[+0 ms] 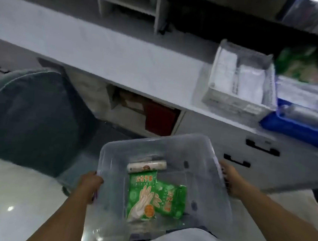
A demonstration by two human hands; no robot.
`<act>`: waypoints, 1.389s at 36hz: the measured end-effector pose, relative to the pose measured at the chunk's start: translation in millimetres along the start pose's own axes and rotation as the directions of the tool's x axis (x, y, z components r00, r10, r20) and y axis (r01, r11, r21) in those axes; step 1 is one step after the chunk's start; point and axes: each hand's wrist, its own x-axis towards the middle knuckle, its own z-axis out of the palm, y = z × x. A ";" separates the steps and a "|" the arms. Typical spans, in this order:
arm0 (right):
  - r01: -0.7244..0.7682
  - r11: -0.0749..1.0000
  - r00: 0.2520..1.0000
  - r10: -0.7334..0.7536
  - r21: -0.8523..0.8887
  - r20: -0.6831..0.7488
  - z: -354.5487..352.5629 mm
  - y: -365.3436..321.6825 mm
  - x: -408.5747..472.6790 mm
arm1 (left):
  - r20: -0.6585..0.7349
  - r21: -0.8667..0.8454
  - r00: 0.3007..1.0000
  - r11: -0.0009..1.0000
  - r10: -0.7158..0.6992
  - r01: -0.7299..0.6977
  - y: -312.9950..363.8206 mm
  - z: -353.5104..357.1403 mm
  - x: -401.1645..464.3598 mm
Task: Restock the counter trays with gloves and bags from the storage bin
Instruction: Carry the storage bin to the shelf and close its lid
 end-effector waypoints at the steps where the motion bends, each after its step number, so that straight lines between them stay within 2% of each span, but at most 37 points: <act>1: 0.010 0.999 1.000 -0.009 0.039 -0.024 -17.0 6.6 -4.9 | 0.034 0.024 0.999 0.999 0.028 -0.029 10.5 12.6 -3.6; 7: 0.061 0.974 0.967 -0.005 0.217 -0.254 -113.7 55.4 -31.9 | 0.179 0.119 0.972 0.977 0.154 -0.177 64.4 102.6 -49.7; 18: 0.022 0.845 0.914 0.199 0.534 -0.353 -294.6 179.7 -71.5 | 0.354 0.288 0.899 0.884 0.258 -0.367 115.6 281.0 -131.3; 25: 0.147 0.717 0.829 0.286 0.681 -0.481 -391.8 259.5 -102.5 | 0.495 0.318 0.808 0.799 0.319 -0.511 130.5 410.6 -195.5; 28: 0.176 0.622 0.812 0.346 0.763 -0.470 -415.2 301.0 -119.2 | 0.594 0.317 0.743 0.759 0.308 -0.568 131.1 458.4 -224.6; 30: 0.187 0.561 0.803 0.386 0.806 -0.454 -425.9 327.0 -131.4 | 0.653 0.353 0.700 0.701 0.290 -0.620 132.8 493.3 -244.3; 33: 0.218 0.469 0.770 0.456 0.856 -0.446 -436.1 357.3 -148.2 | 0.683 0.405 0.646 0.559 0.342 -0.724 141.5 541.9 -273.2; 38: 0.265 0.274 0.756 0.537 0.924 -0.376 -443.2 392.2 -166.1 | 0.820 0.399 0.516 0.397 0.249 -0.826 159.6 610.3 -316.7; 43: 0.305 0.153 0.728 0.598 0.940 -0.334 -426.5 412.2 -180.1 | 0.882 0.414 0.441 0.177 0.164 -0.893 170.9 670.5 -358.2; 47: 0.369 0.069 0.692 0.645 0.927 -0.324 -405.7 417.3 -193.3 | 0.920 0.371 0.376 0.064 0.108 -0.926 177.5 715.7 -385.8; 50: 0.437 -0.018 0.672 0.671 0.899 -0.313 -393.6 414.2 -202.6 | 0.957 0.285 0.286 0.022 0.051 -0.958 184.0 740.1 -408.0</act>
